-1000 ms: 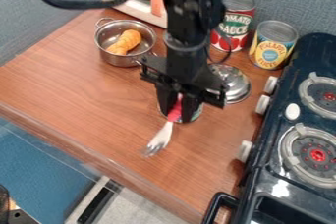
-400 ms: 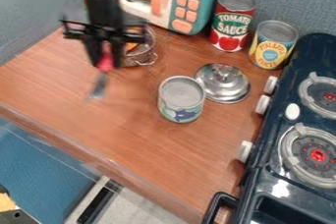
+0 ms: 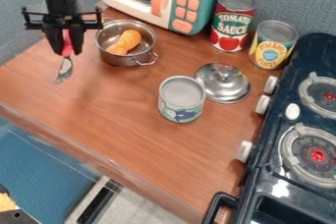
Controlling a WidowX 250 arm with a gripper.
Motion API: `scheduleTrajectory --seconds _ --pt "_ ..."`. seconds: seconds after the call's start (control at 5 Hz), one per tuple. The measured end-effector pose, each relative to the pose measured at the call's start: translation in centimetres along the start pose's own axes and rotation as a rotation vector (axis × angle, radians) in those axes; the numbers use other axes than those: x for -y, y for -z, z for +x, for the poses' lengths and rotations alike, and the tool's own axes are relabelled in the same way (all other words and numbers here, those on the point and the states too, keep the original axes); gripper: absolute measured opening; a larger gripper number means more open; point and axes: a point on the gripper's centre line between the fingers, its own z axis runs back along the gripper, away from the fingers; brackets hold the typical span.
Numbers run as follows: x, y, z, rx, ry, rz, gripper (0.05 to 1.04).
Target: Move the red spoon to the lower left of the table
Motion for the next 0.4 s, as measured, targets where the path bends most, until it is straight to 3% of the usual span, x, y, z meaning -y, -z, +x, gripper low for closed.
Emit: scheduleTrajectory --seconds 0.4 --pt "-1.9 2.8 1.8 -0.011 -0.011 0.122 0.321"
